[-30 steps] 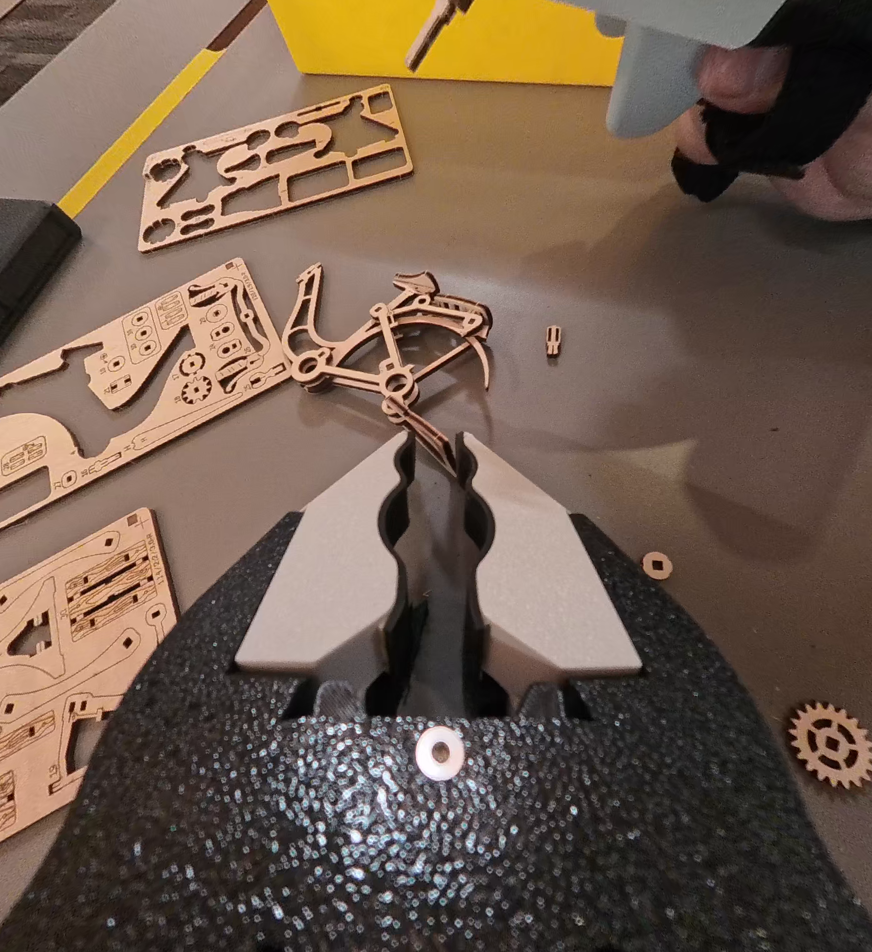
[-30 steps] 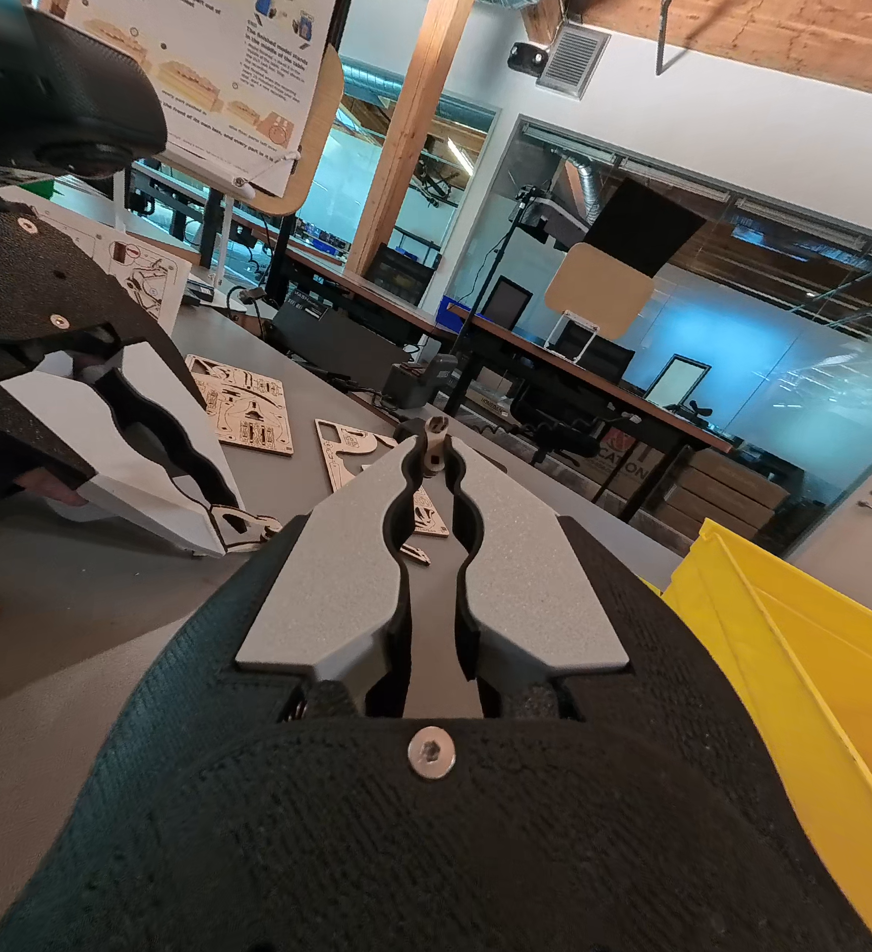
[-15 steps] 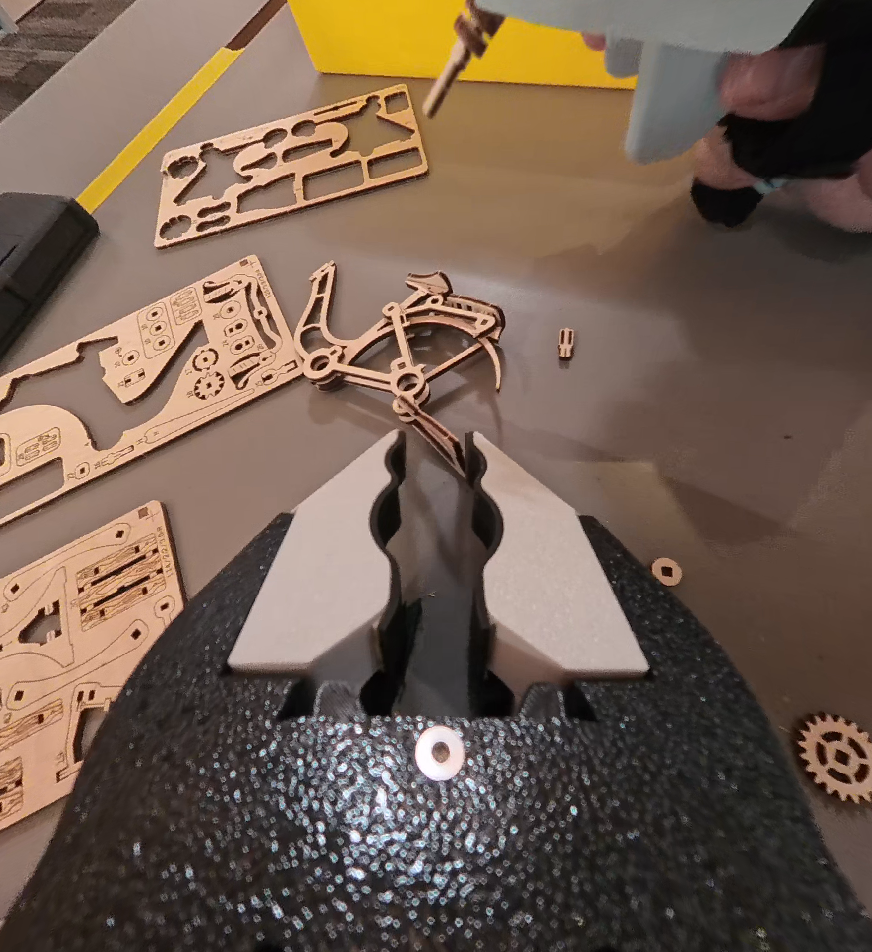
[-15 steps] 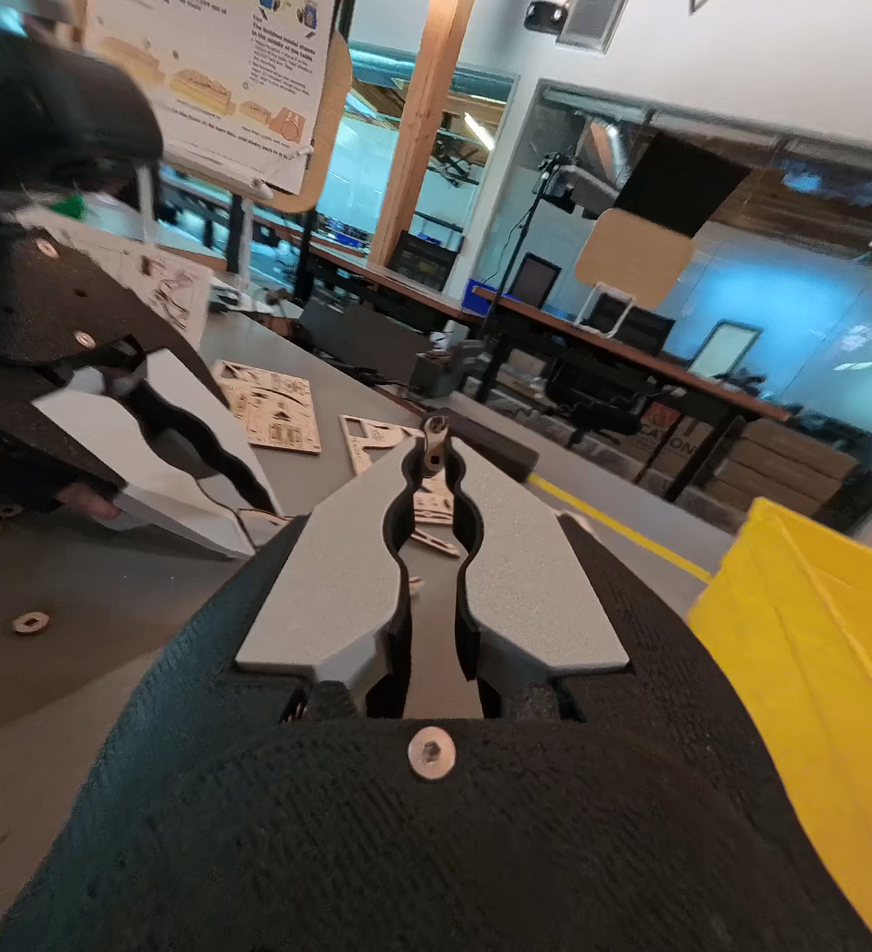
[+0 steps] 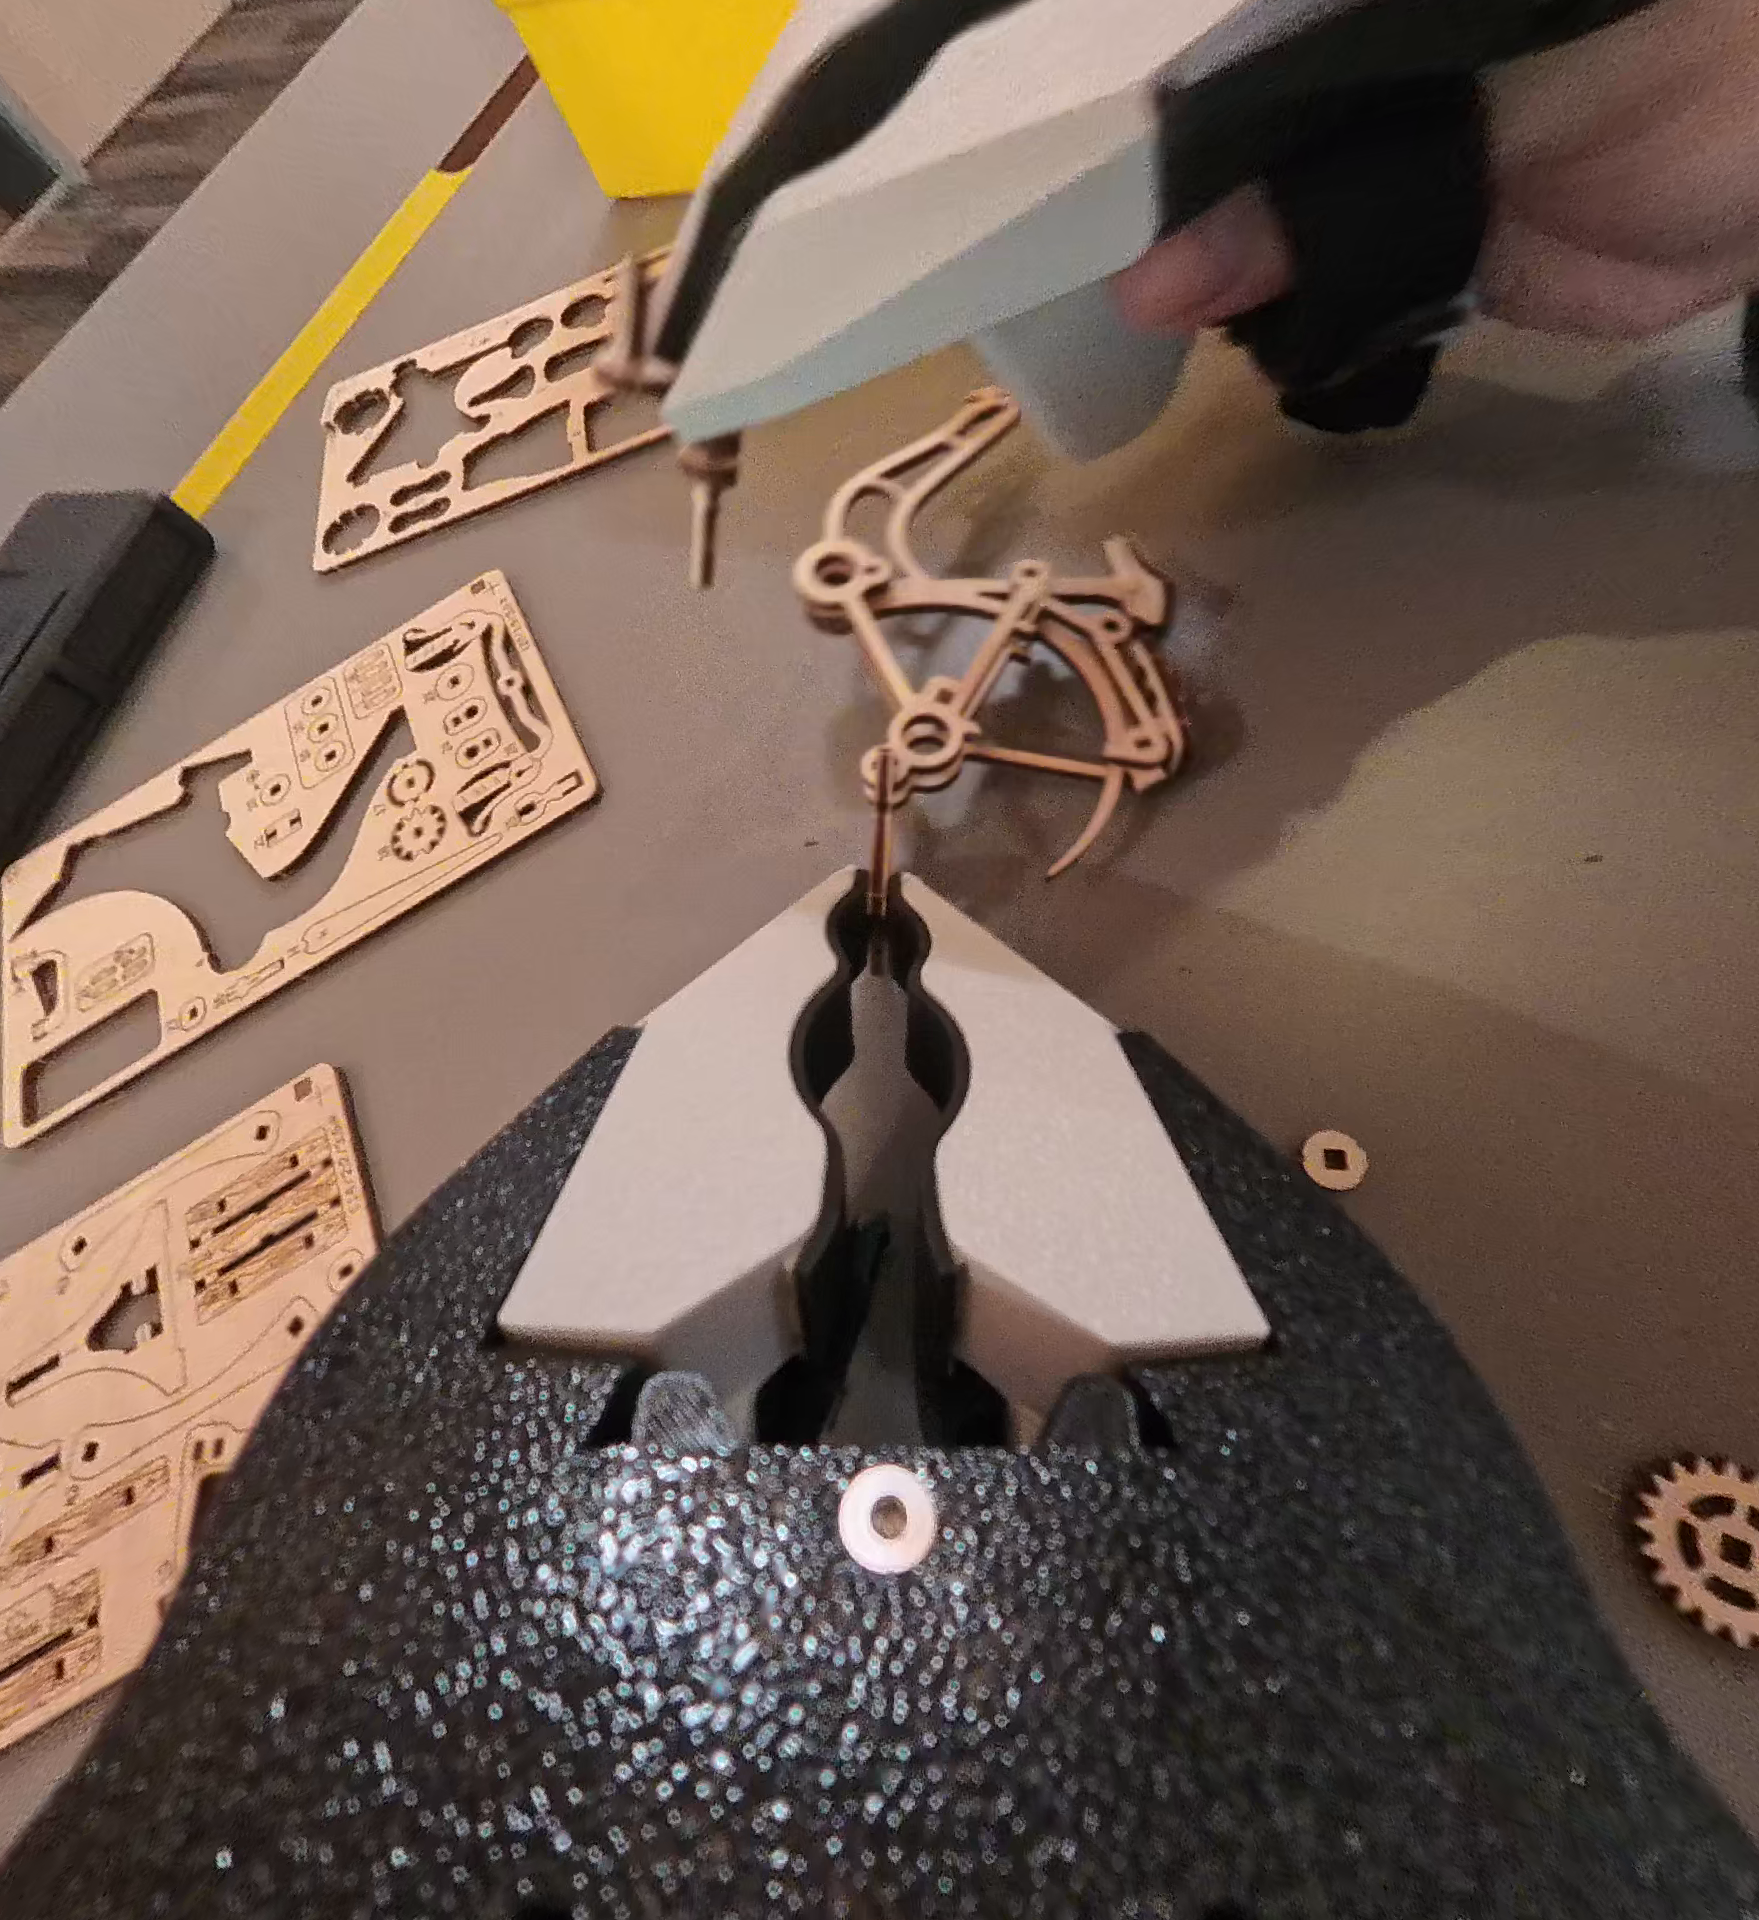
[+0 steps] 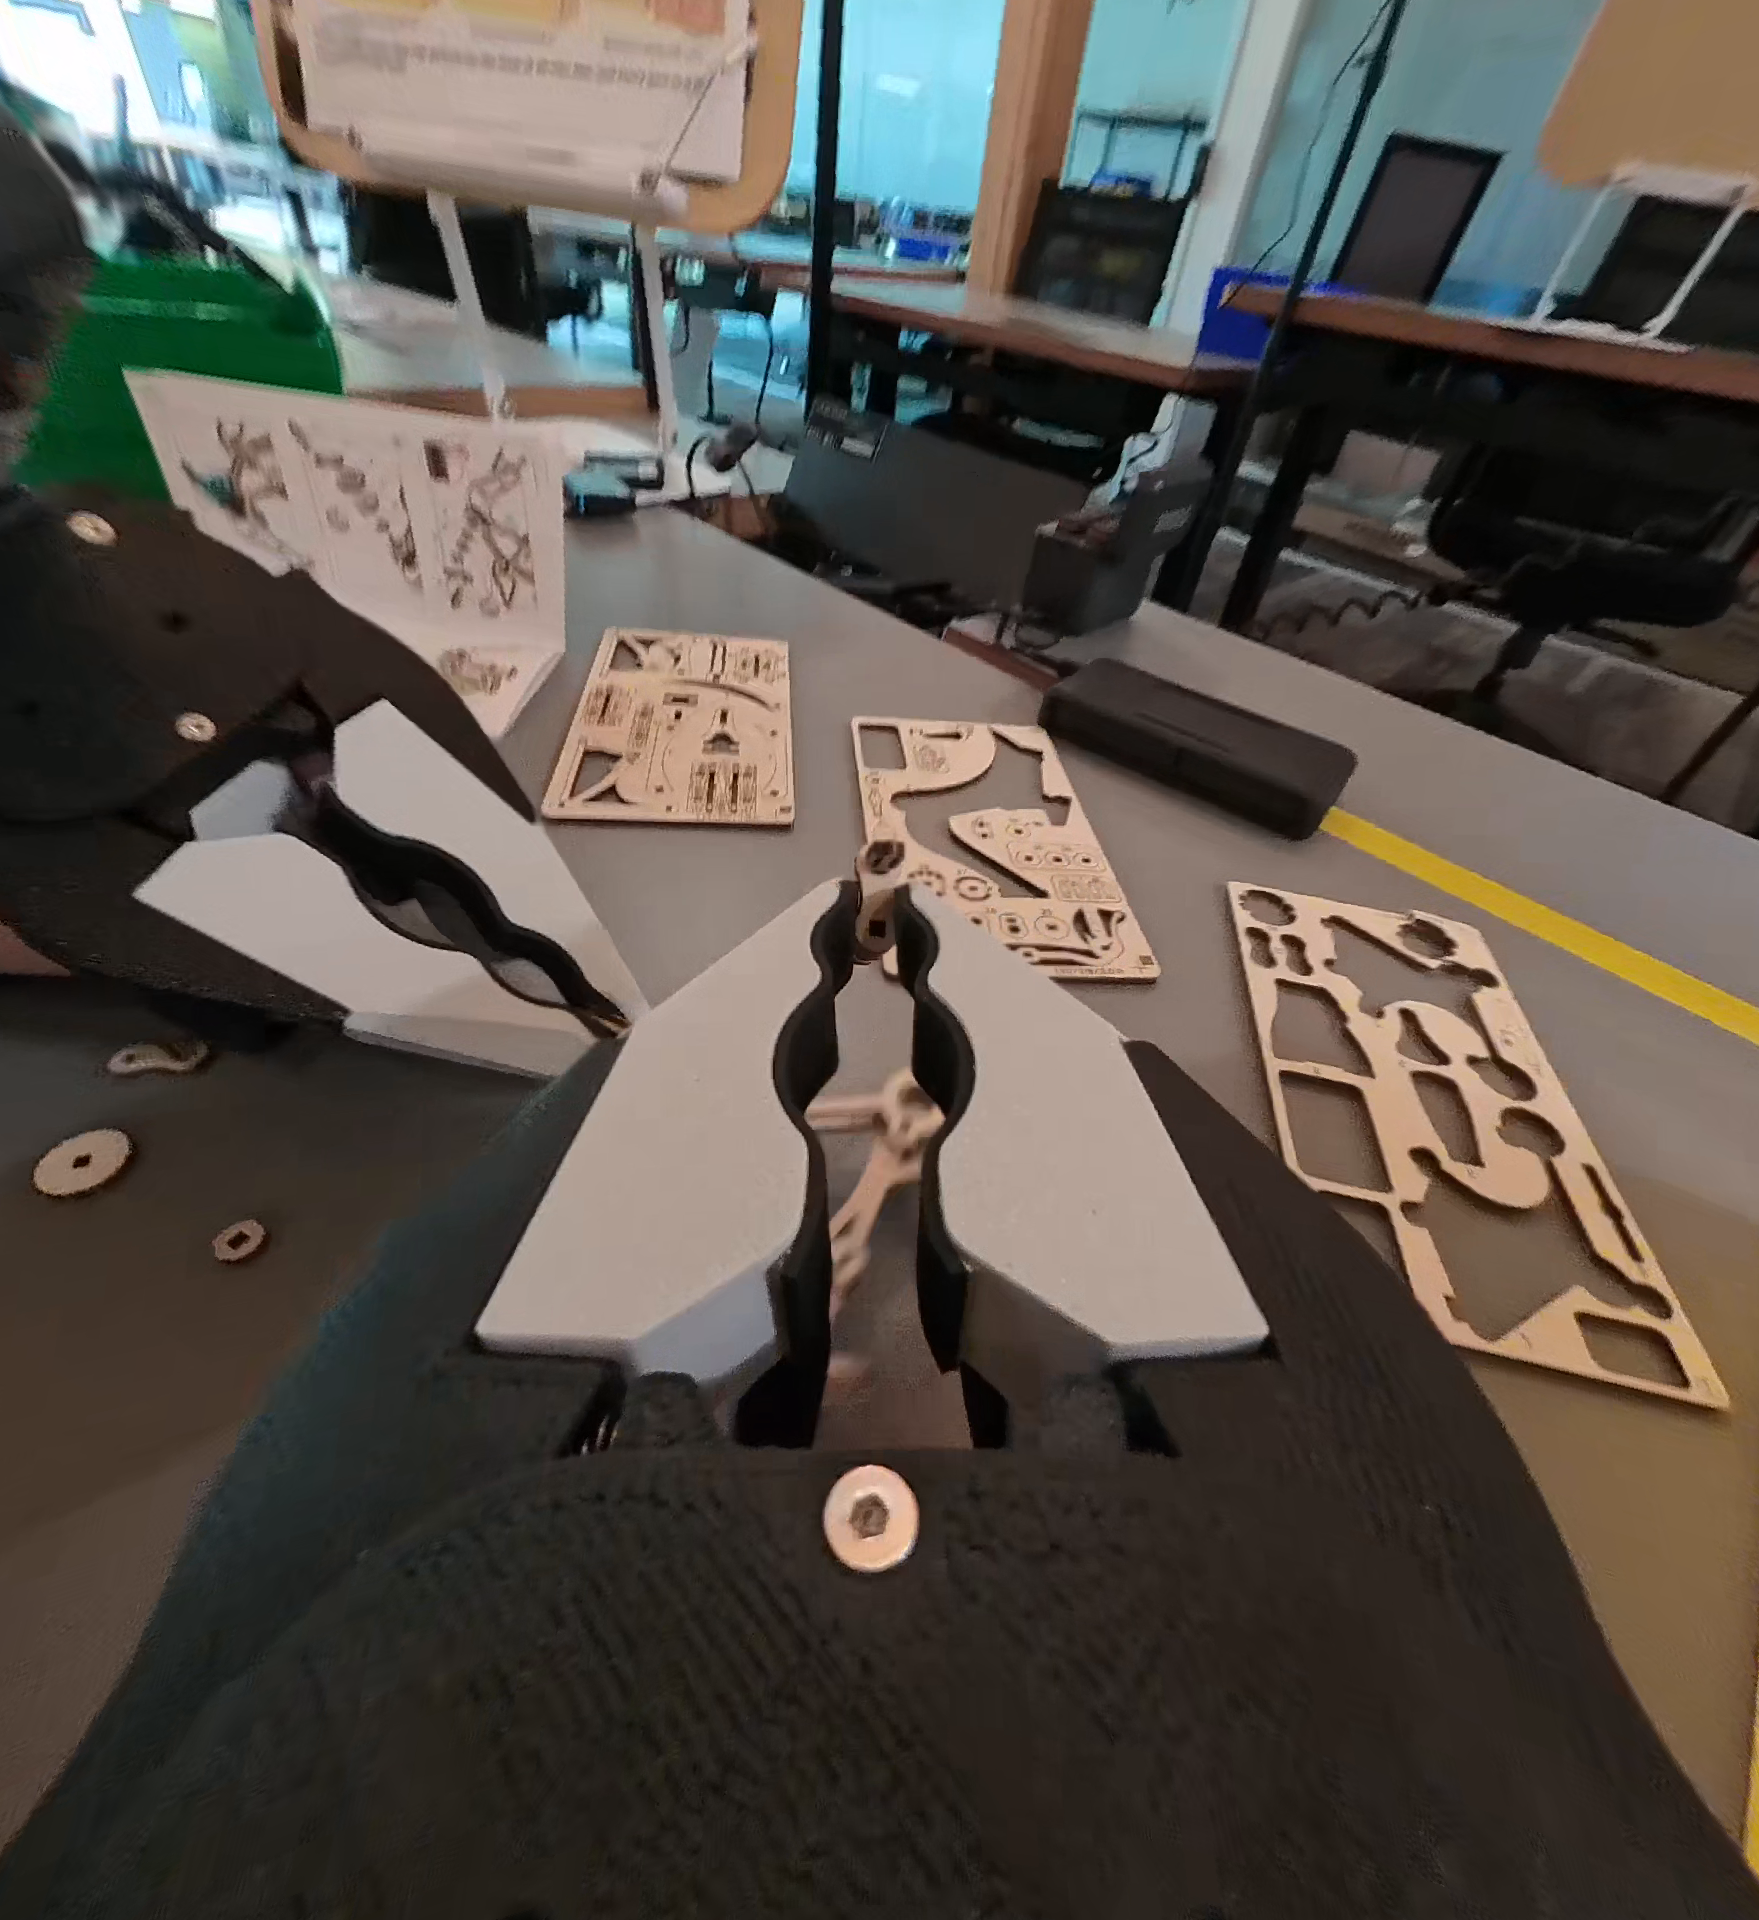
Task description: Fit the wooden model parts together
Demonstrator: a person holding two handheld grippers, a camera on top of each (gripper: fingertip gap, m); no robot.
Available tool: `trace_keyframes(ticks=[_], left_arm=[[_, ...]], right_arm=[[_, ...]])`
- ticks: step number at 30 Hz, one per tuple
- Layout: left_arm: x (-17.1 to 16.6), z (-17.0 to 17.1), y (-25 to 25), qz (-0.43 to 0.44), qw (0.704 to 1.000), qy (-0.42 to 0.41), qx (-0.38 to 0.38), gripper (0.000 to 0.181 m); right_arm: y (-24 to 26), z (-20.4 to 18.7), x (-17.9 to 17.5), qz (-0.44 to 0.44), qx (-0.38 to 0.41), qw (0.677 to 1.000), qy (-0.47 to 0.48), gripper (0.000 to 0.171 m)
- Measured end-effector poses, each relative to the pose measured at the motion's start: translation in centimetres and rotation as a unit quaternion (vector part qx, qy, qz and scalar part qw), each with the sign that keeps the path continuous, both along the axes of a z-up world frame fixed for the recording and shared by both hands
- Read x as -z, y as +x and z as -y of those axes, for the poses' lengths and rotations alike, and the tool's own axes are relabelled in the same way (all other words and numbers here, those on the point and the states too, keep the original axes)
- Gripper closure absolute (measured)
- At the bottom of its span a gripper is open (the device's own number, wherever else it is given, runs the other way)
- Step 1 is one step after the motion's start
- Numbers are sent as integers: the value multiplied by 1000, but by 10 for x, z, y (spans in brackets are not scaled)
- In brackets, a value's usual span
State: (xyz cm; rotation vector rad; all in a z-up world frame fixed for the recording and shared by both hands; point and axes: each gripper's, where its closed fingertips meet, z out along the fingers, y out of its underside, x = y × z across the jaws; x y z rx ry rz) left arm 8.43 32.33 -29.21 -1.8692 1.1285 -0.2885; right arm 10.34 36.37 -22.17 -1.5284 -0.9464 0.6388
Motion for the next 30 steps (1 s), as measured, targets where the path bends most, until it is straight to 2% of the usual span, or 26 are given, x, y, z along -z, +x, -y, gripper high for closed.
trace_keyframes(ticks=[4,9,12,23,30], left_arm=[[-1,2,1,-7,1000,15,6,181],[-5,3,1,7,1000,18,9,181],[-6,2,1,11,1000,19,6,181],[-14,-1,0,28,999,43,5,181],[-30,-3,1,56,994,91,3,181]], right_arm=[[-2,-12,5,43,16,999,-11,166],[14,-10,9,76,60,995,1,166],[18,-5,20,111,59,992,-7,166],[18,-4,27,127,55,990,11,166],[19,-6,24,79,58,995,-19,166]])
